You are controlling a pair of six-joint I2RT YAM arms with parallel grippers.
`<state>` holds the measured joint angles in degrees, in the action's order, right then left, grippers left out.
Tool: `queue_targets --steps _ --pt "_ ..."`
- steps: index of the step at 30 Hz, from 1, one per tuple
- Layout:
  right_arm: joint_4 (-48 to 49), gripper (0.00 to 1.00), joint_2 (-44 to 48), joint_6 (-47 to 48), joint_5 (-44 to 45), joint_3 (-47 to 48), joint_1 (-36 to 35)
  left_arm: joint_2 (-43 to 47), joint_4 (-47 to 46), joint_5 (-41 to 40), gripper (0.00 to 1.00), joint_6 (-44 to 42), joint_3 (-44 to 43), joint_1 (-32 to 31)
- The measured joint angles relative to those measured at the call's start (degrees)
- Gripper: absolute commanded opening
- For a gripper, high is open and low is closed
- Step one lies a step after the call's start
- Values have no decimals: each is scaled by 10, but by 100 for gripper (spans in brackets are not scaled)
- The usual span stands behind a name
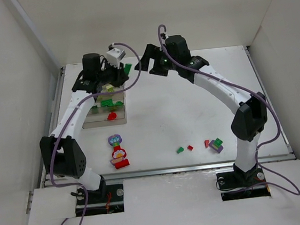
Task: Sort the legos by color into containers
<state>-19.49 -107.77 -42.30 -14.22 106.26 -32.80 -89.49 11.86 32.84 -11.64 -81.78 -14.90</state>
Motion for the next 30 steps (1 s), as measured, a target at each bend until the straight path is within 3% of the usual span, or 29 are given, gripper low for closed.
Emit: queue_targets --steps 7,10,15,19,21,23,25,30 --pt "-16 96 -3 26 8 -19 44 -10 -3 -89 0 -280 98 143" --pt "-23 96 -3 40 15 -18 52 -42 -5 -115 0 -399 118 160" --pt "-37 96 -20 56 18 2 60 -101 -17 -132 0 -521 122 156" --pt "-50 96 -36 68 18 20 65 -124 -17 -140 14 -588 122 155" --pt "-57 96 -40 73 19 26 65 -127 -16 -145 29 -618 124 155" --pt "-61 96 -40 77 21 28 66 -127 -14 -149 49 -641 129 155" --pt "-63 96 -40 79 22 30 66 -127 -13 -151 75 -658 132 155" --pt "-73 97 -40 89 24 37 66 -126 -24 -155 86 -669 132 155"
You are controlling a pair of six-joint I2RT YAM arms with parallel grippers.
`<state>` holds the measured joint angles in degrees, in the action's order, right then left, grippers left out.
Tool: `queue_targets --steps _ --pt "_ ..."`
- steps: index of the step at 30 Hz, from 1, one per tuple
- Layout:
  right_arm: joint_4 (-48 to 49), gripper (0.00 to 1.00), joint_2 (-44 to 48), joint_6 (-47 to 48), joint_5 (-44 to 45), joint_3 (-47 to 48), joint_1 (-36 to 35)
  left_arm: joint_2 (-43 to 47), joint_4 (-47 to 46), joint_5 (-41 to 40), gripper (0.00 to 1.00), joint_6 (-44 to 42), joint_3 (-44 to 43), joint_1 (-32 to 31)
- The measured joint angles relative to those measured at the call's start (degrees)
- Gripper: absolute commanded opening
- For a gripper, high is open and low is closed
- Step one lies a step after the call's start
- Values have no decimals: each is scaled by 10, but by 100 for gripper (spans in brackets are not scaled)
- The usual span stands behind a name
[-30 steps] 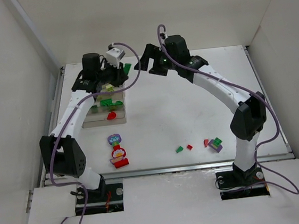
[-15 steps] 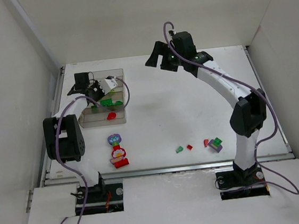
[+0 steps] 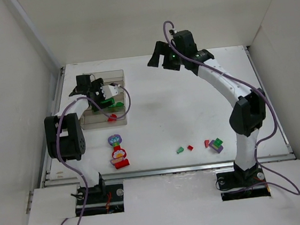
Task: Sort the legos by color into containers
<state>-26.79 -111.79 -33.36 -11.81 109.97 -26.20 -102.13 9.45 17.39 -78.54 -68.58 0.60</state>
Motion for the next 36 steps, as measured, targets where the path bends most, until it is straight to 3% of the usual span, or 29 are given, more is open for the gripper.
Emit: queue_targets --steps 8,14,17,20,24,36 --pt "-58 100 9 58 38 -2 3 48 13 20 90 16 0 0" --pt "-163 100 65 158 104 -81 -11 132 15 66 90 92 -8 0" --pt "-211 100 104 225 128 -162 -60 161 6 87 90 168 -12 0" --pt "-251 100 123 279 125 -239 -153 179 -5 103 90 260 -12 0" --pt "-299 98 116 313 102 -278 -243 204 -21 118 90 350 9 3" --pt "-327 93 49 306 88 -291 -254 242 -32 133 92 429 75 5"
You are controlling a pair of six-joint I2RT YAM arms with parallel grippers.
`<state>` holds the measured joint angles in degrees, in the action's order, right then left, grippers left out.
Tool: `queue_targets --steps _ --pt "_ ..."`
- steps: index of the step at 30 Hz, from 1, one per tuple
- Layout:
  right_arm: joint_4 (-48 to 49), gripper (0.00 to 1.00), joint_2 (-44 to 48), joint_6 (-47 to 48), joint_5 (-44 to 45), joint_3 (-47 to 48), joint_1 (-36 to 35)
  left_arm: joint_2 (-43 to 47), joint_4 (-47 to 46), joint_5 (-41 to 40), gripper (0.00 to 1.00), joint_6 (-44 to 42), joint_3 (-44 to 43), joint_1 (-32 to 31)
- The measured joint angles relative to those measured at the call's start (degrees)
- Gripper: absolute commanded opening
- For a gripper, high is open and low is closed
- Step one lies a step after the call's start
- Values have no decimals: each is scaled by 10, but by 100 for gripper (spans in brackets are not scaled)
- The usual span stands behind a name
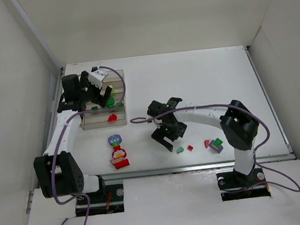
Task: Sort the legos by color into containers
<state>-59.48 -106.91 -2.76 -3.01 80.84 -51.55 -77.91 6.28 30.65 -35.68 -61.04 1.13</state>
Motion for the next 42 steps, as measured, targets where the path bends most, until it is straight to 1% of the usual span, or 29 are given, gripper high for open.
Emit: queue_targets --steps 5,6,8,9,12,13,15,20,22,23,26,27,29,30,31,34,37,39,42 --pt "2 91 -16 -28 -4 -43 -13 0 -10 0 92 3 7 0" --pt "1 88 -16 -35 -4 -50 -13 0 -12 0 92 3 8 0" --pt "2 84 -16 -48 -4 -58 -14 0 -21 0 92 6 11 0" --pt "2 80 -16 -52 -4 -59 -14 0 -23 0 92 7 13 0" --pt "6 74 -16 -64 -4 -59 -14 0 -24 -1 92 8 15 -3" --pt "9 70 -16 -66 -4 -59 -14 0 -25 -1 92 9 15 -4" --pt "12 65 -16 -69 -4 -60 -14 0 -28 -1 92 9 15 -4" --pt "17 60 -17 -72 -4 -61 -14 0 -33 -4 92 8 15 -7" --pt "17 53 -23 -71 -4 -61 -14 0 -34 -6 92 8 15 -7" --pt "18 46 -27 -72 -4 -61 -14 0 -34 -7 92 8 15 -7" --pt "19 36 -37 -74 -4 -61 -14 0 -34 -9 92 6 15 -7" --pt "18 28 -37 -74 -4 -61 -14 0 -34 -9 92 6 15 -7" --pt "18 16 -37 -75 -3 -61 -14 0 -34 -10 92 5 15 -7" --pt "18 4 -37 -75 -3 -61 -14 0 -34 -11 92 5 15 -7" --pt "18 0 -37 -75 -2 -61 -14 0 -34 -11 92 5 15 -7" --pt "15 0 -37 -75 5 -58 -14 0 -33 -11 92 5 15 -7" --pt "2 0 -39 -75 15 -23 -12 0 -30 -9 91 -1 15 -7" --pt "-9 0 -40 -75 12 26 -5 0 -22 -4 91 -6 15 -7" --pt "-17 0 -47 -75 -13 155 30 0 -5 10 91 -20 12 -7"
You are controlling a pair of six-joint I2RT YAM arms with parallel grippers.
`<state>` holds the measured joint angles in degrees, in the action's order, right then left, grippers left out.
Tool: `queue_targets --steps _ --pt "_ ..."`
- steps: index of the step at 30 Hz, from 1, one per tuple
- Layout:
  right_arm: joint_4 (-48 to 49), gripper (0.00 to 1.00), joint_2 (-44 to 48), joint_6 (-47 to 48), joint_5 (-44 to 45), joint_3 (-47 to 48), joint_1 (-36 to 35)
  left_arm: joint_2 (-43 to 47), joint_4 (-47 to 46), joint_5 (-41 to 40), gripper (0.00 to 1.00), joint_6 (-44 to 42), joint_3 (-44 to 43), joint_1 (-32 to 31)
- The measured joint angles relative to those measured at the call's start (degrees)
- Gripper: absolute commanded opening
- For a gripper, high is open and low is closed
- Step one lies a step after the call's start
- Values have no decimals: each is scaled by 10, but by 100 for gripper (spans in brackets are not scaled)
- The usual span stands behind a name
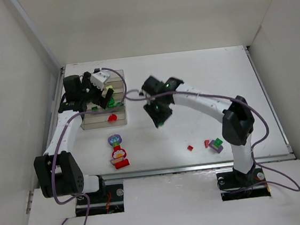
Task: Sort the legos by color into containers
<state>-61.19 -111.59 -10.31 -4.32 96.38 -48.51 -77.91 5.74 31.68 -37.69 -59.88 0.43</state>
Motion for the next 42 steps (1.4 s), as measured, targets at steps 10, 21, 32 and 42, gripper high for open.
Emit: queue_targets --steps 10,21,32,42 --pt "157 0 -2 -55 -254 254 153 43 -5 106 95 -37 -41 -38" --pt "267 0 1 -119 -384 241 156 73 -154 180 70 10 -76 -156" --pt "292 0 1 -132 -396 241 157 14 -156 239 63 14 -108 -160" --pt "300 0 -1 -141 -409 242 167 11 -110 257 46 -28 -117 -139"
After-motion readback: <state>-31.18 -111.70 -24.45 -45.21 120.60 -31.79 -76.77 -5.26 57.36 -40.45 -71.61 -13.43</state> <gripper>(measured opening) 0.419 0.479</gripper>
